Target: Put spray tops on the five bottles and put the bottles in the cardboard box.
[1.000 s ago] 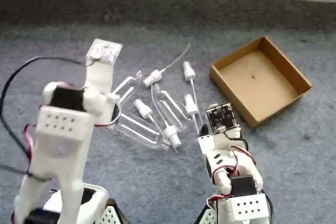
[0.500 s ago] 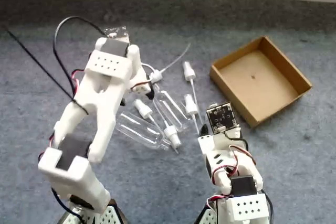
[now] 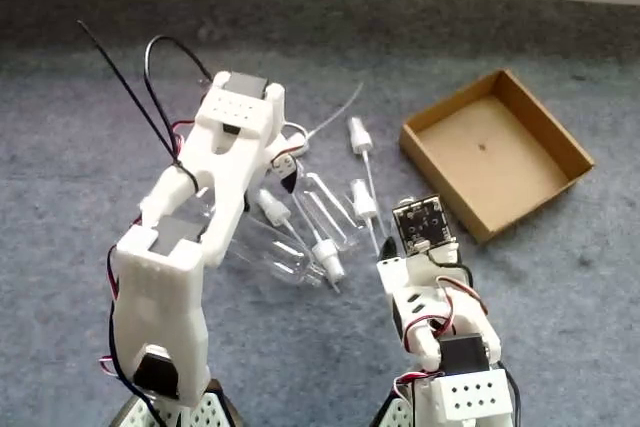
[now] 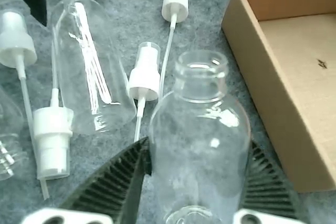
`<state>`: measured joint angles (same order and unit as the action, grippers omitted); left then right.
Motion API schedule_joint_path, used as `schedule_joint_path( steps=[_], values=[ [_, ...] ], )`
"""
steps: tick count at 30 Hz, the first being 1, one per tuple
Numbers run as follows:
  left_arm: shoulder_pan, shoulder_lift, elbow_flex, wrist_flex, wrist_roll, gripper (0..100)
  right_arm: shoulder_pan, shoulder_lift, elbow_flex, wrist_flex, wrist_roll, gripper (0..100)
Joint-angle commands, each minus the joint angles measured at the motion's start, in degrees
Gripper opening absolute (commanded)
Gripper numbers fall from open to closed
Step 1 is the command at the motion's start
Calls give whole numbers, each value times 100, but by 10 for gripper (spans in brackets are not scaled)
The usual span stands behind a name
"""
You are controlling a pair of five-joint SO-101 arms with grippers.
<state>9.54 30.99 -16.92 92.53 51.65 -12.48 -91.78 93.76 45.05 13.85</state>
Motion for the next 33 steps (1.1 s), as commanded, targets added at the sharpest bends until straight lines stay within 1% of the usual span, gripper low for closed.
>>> schedule_joint_path(
  steps=[1,10,18,20,24,25,33],
  values=[
    [119,75,-321,70,281,249,75,4,-57,-101,-18,224],
    [127,462,-338,18,325,248,75,4,-57,-101,-18,224],
    [215,1156,-980,53,325,247,75,4,-57,-101,-18,224],
    [295,1323,-1191,62,325,220,75,4,-57,-101,-18,224],
    [444,1552,-1516,70,325,76,75,4,-57,-101,-18,224],
    [470,1587,-1569,70,316,55,75,4,-57,-101,-18,224],
    [479,1622,-1631,70,290,70,75,4,-57,-101,-18,224]
  ],
)
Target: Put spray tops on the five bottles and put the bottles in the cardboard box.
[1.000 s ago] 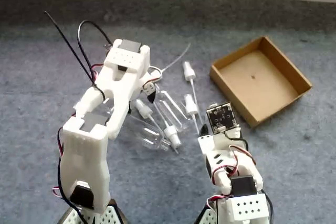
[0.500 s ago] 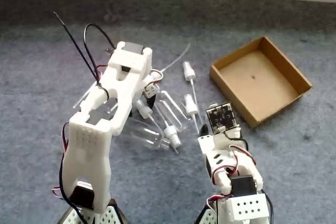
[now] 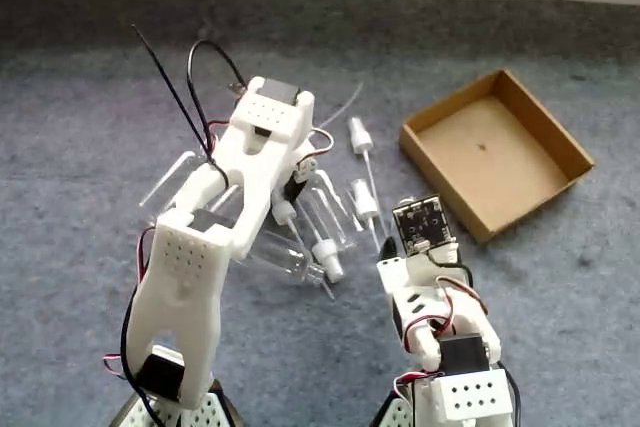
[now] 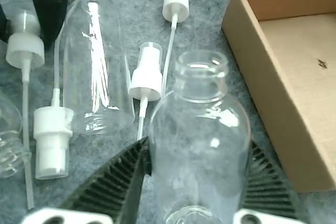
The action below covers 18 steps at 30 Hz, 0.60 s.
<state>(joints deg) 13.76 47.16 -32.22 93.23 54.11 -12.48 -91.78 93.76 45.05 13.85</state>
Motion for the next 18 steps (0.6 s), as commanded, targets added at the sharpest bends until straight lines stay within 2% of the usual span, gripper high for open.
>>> schedule_joint_path(
  steps=[1,7,13,18],
  values=[
    [57,4,-101,9,35,70,75,4,-57,-101,-18,224],
    [84,-365,-585,668,26,70,66,4,-57,-101,-18,224],
    [101,-1059,-664,695,-26,70,66,4,-57,-101,-26,224],
    [101,-1895,-646,695,-1240,70,66,4,-57,-101,-53,224]
  ],
)
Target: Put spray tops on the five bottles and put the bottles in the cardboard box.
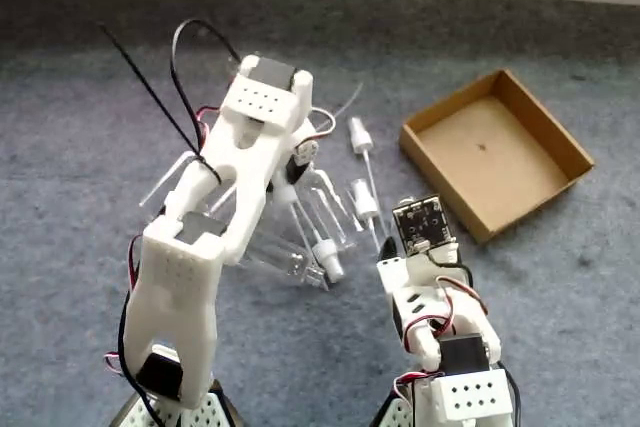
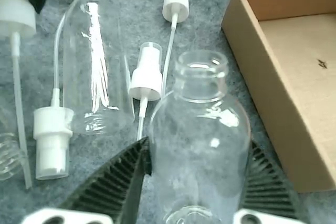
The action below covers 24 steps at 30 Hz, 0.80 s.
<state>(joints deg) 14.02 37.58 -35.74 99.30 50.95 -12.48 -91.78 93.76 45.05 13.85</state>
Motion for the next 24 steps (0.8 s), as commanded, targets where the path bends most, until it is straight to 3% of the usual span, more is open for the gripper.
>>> schedule_joint_path(
  steps=[1,8,15,20,24],
  values=[
    [75,-1095,-286,88,-1196,70,66,4,-57,-101,-53,224],
    [31,-2018,-277,88,-2224,70,66,4,-57,-101,-53,224],
    [31,-2422,-4,79,-2286,71,66,4,-57,-101,-35,224],
    [101,-2404,1112,79,-2286,75,66,4,-57,-101,-26,224],
    [92,-2404,1982,-607,-2242,162,66,4,-57,-101,-26,224]
  ],
)
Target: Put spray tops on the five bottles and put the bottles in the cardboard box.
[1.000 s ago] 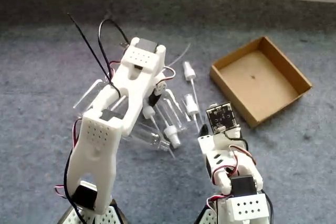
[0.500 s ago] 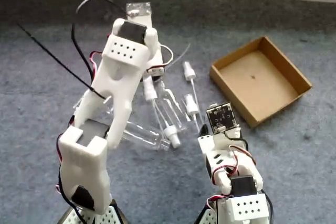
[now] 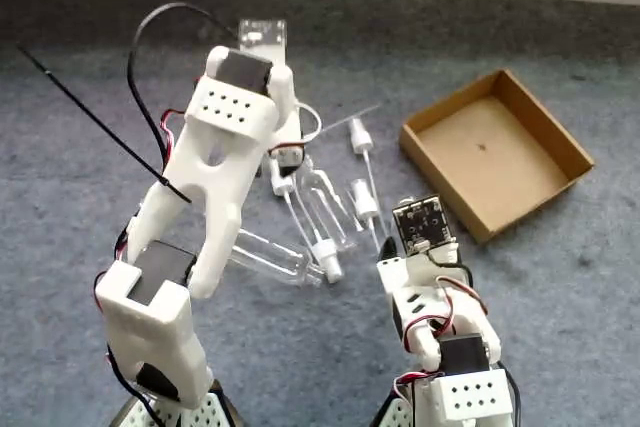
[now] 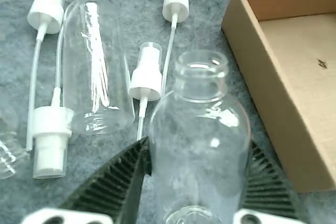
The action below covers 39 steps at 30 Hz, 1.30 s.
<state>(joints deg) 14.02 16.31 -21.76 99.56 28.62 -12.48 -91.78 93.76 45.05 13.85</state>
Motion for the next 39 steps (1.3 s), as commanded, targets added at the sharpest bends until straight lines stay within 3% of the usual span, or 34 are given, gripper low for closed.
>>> schedule_joint_path(
  steps=[1,5,13,21,31,39],
  values=[
    [84,-277,778,-826,-9,202,66,4,-57,-101,-18,224],
    [84,-277,1279,-1609,0,295,66,4,-57,-101,-18,224],
    [-127,-277,1991,-2822,782,294,66,4,-57,-101,-18,224],
    [-549,-295,2062,-2831,800,294,66,4,-57,-101,-18,224],
    [-462,-259,2070,-2558,800,294,66,4,-57,-101,-18,224],
    [-462,796,1692,-2602,1073,294,66,4,-57,-101,-18,224]
  ],
)
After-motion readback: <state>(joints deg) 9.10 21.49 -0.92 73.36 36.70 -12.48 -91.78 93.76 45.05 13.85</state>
